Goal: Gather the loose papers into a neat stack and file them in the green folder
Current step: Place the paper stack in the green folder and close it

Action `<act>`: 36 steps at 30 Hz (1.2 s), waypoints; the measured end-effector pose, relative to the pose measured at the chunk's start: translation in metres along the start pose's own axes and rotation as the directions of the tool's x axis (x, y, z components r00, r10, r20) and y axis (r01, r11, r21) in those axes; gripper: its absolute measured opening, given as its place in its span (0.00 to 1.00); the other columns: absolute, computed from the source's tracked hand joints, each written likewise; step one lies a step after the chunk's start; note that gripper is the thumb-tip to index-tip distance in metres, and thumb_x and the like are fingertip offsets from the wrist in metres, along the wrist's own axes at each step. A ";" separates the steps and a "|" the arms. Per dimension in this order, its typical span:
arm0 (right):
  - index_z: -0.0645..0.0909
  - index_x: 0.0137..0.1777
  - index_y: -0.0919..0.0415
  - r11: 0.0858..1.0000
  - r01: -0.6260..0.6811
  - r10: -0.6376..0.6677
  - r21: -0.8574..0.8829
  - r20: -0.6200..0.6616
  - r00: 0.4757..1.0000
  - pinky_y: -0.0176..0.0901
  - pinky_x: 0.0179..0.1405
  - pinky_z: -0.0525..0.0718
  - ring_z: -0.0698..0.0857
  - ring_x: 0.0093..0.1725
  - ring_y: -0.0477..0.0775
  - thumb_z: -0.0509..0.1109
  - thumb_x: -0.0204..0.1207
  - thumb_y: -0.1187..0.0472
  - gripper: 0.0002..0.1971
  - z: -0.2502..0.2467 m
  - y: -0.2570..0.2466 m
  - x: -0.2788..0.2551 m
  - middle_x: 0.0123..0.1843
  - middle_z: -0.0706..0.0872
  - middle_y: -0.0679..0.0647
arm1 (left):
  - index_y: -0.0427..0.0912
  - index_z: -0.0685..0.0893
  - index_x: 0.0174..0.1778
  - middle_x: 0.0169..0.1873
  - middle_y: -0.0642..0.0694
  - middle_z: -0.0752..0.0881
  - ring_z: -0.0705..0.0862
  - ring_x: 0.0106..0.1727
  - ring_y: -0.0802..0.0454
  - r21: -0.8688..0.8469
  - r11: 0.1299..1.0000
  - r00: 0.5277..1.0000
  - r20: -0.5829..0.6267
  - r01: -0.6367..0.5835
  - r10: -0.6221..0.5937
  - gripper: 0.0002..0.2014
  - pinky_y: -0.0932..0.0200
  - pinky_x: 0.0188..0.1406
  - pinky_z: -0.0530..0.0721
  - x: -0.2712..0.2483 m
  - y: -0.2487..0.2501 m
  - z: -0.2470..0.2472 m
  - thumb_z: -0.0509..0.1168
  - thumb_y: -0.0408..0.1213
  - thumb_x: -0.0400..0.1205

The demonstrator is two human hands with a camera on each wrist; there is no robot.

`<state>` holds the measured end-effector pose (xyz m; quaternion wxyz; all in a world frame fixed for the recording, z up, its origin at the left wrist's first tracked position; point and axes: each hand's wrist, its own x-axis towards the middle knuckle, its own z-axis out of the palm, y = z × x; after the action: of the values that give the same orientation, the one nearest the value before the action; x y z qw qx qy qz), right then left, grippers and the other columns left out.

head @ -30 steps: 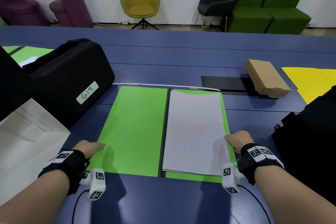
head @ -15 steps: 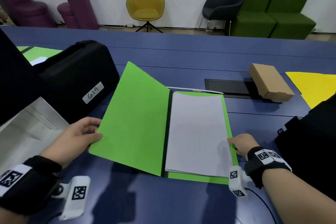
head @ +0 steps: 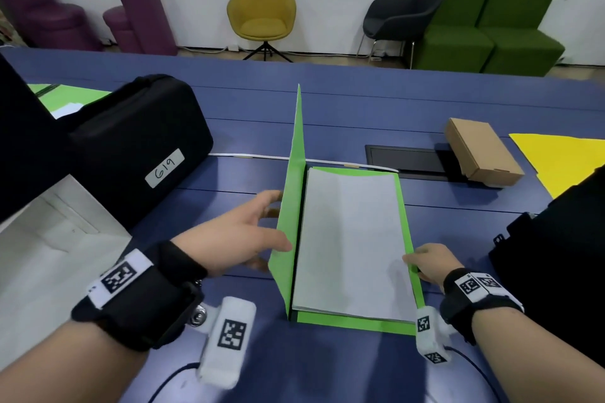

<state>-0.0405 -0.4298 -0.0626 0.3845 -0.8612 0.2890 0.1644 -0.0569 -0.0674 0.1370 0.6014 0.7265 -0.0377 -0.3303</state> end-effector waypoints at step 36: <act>0.81 0.34 0.60 1.000 -0.020 0.021 -0.012 0.110 0.994 0.48 0.46 0.83 0.81 0.40 0.58 0.73 0.75 0.57 0.11 0.008 -0.030 -0.016 0.37 0.84 0.59 | 0.38 0.62 0.74 0.73 0.37 0.69 0.75 0.73 0.36 0.524 0.621 0.791 -0.540 0.583 -0.287 0.43 0.47 0.69 0.78 0.138 -0.110 0.041 0.80 0.44 0.69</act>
<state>-0.0343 -0.4023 -0.0427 0.3935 -0.8498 0.2755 0.2170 -0.0088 -0.1346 -0.0237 0.1929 0.9294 0.1535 -0.2748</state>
